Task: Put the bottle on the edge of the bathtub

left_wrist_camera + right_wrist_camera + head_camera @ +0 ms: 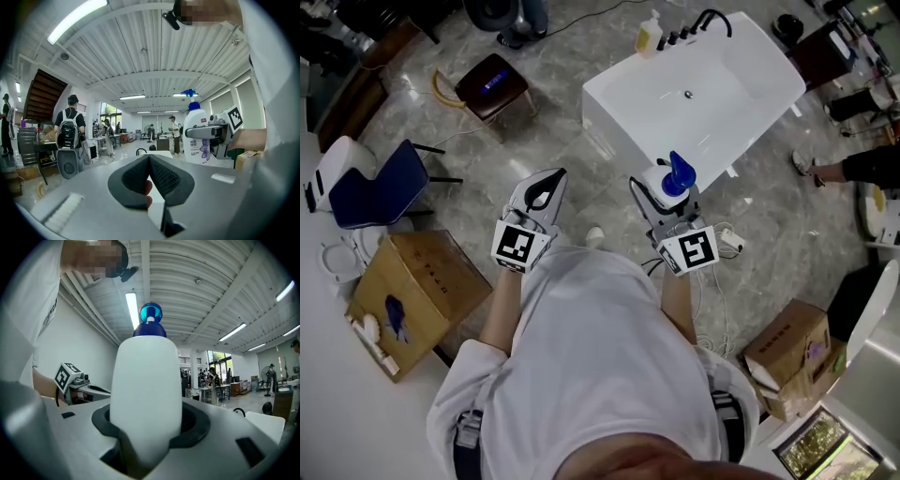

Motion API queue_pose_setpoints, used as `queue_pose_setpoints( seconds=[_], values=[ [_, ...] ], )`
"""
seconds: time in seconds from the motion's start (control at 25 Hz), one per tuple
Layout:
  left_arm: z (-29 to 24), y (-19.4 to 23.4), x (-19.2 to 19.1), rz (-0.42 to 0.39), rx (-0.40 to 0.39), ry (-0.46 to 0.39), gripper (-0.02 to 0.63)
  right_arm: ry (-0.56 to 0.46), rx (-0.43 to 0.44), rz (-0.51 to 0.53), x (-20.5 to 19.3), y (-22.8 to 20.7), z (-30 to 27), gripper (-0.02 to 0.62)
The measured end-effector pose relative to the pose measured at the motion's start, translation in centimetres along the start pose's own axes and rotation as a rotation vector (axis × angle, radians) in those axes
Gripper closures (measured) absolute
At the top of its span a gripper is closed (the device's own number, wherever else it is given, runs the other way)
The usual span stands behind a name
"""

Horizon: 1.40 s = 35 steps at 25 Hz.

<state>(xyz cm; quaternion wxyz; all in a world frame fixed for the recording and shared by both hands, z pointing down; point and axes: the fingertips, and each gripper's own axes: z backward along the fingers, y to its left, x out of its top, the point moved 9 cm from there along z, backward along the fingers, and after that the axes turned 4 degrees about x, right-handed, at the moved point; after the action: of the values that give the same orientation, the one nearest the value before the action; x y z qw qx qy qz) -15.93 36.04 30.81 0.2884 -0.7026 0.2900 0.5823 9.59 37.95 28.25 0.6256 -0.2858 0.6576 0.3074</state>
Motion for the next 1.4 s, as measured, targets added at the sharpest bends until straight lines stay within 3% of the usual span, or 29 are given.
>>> queue_pose_setpoints(
  seconds=[0.32,0.6,0.96,1.4],
  values=[
    [-3.2,-2.1,0.4,-0.066,-0.061,0.037,0.611,0.017,0.047,-0.006,-1.5,-3.3,-0.2,0.35],
    [-7.6,-0.4,-0.8,-0.064,-0.104,0.044,0.611,0.017,0.03,0.009,-2.0,-6.5,-2.7,0.348],
    [-17.9,7.3,-0.9,-0.024,-0.097,0.008,0.611,0.016,0.024,-0.018,-2.8,-14.7,-10.1,0.348],
    [-29.0,19.2,-0.4,0.0,-0.088,0.026,0.611,-0.078,0.058,-0.036,-5.2,-24.8,-22.8,0.351]
  ],
)
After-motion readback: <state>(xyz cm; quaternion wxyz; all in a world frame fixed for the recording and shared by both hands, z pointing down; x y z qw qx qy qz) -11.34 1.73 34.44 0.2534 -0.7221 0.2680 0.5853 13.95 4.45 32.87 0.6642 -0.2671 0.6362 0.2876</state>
